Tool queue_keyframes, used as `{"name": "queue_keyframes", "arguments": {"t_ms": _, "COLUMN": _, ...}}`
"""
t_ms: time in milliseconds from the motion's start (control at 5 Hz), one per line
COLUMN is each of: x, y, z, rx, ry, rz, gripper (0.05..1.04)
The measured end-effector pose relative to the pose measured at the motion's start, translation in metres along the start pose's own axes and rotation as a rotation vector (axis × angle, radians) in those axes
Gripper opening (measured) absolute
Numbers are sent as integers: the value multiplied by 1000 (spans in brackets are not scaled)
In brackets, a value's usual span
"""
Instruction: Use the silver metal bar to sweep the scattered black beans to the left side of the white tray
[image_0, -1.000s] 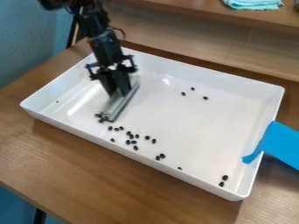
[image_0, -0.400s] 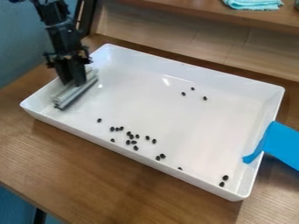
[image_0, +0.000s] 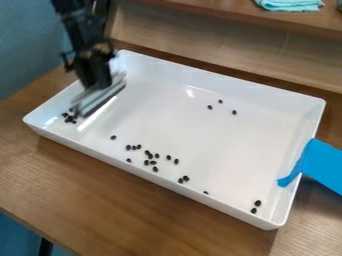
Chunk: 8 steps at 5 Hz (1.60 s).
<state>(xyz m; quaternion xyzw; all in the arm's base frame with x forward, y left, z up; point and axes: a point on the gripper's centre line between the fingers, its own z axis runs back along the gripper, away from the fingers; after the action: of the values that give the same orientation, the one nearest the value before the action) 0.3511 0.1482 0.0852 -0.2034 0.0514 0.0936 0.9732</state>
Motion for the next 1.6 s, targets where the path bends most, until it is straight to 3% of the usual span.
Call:
{"name": "queue_keyframes", "arguments": {"t_ms": 200, "x": -7, "y": -52, "z": 4, "rx": -43, "ry": -2, "rz": -34, "gripper": 334}}
{"name": "queue_keyframes", "arguments": {"t_ms": 400, "x": -12, "y": -100, "z": -18, "rx": -39, "ry": 35, "rz": -32, "gripper": 334}}
{"name": "queue_keyframes", "arguments": {"t_ms": 600, "x": -18, "y": -144, "z": -36, "rx": -13, "ry": 22, "rz": -33, "gripper": 334}}
{"name": "queue_keyframes", "arguments": {"t_ms": 1000, "x": -20, "y": -180, "z": -59, "rx": 26, "ry": 14, "rz": -33, "gripper": 334}}
{"name": "queue_keyframes", "arguments": {"t_ms": 1200, "x": -28, "y": -193, "z": -86, "rx": 61, "ry": 19, "rz": -59, "gripper": 334}}
{"name": "queue_keyframes", "arguments": {"t_ms": 1400, "x": -34, "y": -201, "z": -88, "rx": 69, "ry": -18, "rz": -71, "gripper": 334}}
{"name": "queue_keyframes", "arguments": {"t_ms": 1600, "x": -38, "y": -210, "z": -92, "rx": 69, "ry": -15, "rz": -84, "gripper": 334}}
